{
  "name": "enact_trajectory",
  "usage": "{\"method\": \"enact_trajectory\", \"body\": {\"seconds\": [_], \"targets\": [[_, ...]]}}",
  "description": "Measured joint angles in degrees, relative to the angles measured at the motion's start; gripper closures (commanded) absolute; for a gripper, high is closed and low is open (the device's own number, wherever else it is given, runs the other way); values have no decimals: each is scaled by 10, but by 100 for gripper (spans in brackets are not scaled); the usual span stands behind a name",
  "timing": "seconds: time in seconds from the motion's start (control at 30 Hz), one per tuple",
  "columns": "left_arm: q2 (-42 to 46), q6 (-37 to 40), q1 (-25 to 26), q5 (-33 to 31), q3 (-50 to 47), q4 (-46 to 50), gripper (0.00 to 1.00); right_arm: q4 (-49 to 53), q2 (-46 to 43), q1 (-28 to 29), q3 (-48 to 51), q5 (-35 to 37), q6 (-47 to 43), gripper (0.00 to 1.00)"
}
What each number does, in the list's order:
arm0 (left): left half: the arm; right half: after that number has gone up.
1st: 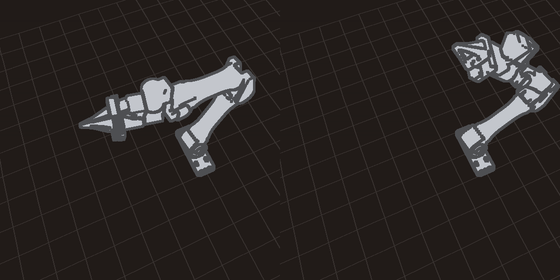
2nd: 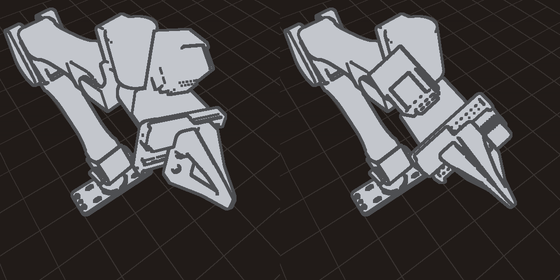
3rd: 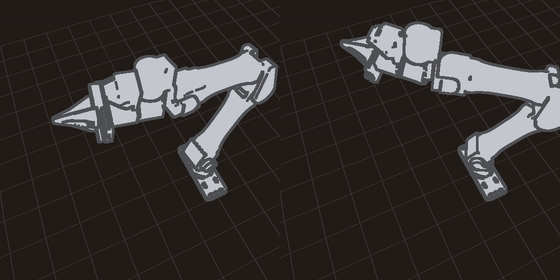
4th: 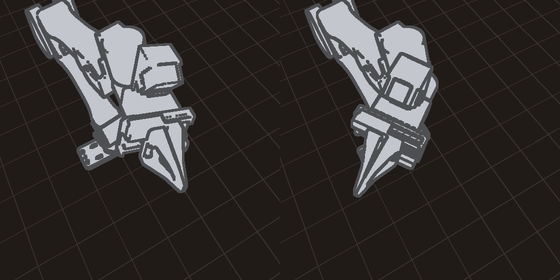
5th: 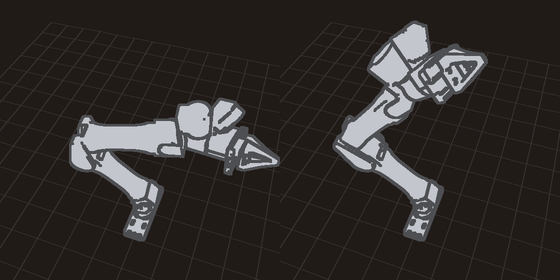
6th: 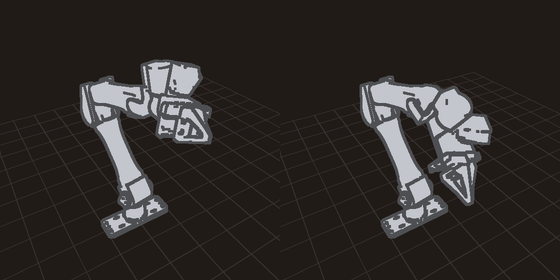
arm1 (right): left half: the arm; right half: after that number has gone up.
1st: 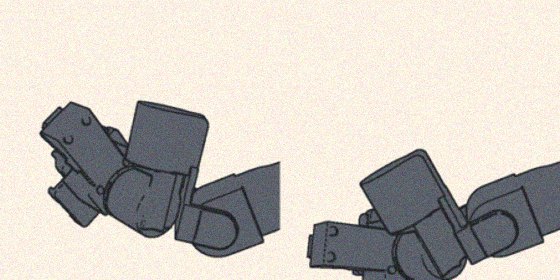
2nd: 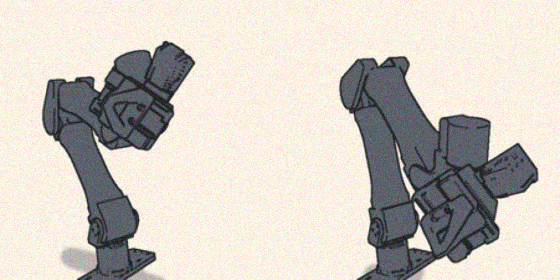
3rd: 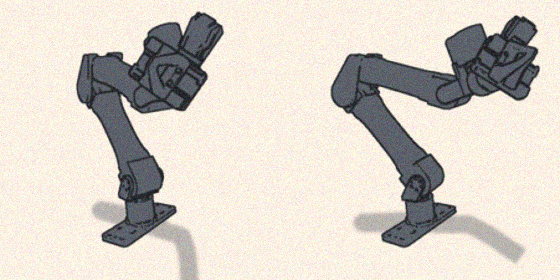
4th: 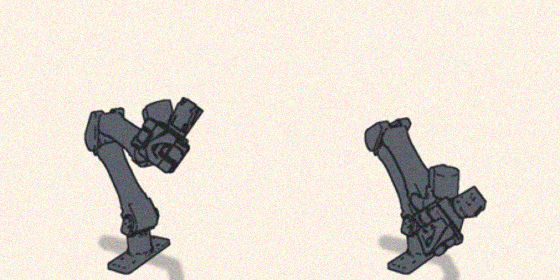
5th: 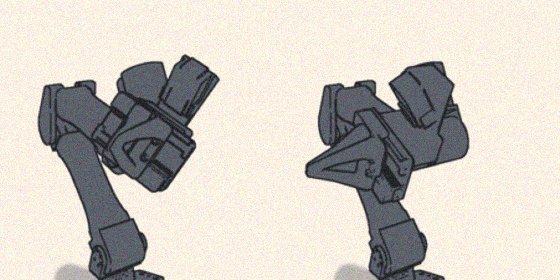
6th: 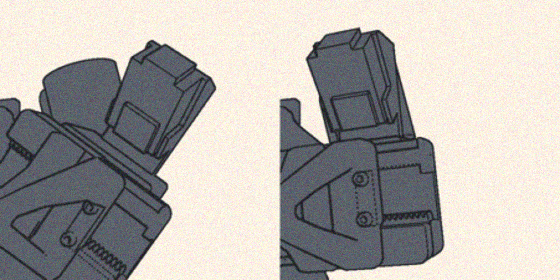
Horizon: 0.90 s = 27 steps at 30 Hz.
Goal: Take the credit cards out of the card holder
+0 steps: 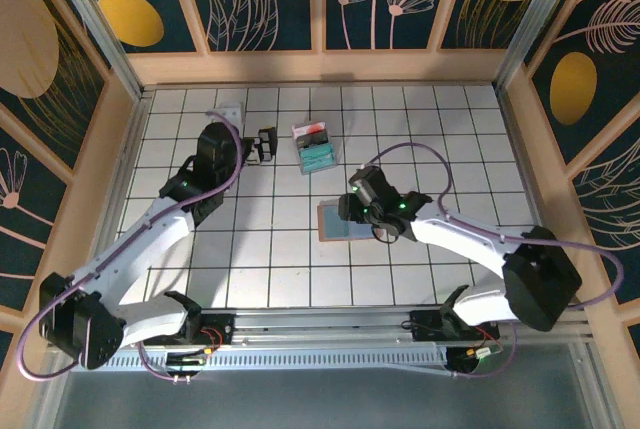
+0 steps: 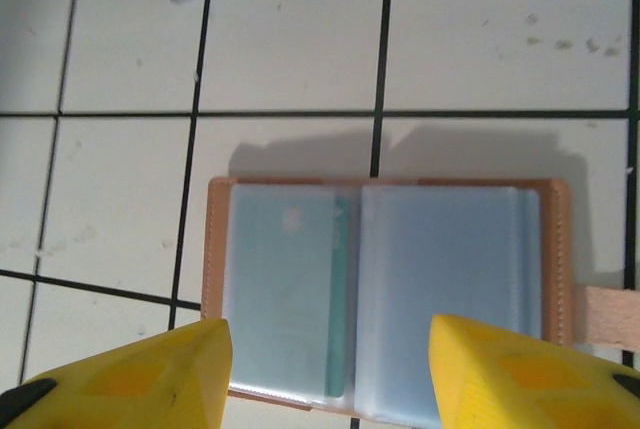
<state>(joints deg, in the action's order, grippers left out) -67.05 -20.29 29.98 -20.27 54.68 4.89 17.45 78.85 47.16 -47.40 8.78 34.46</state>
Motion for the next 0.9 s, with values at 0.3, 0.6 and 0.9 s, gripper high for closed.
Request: {"method": "enact_trajectory", "body": {"seconds": [0.3,0.6,0.9], "targets": [[16,-88,0,-28,-19,-5,1,45,116,70,-78,38,5,37],[-27,-96,0,-21,6,-12,1,66,185,84,-113,47,4,28],[-33,-95,0,-14,24,-19,1,67,221,86,-117,45,3,29]]}}
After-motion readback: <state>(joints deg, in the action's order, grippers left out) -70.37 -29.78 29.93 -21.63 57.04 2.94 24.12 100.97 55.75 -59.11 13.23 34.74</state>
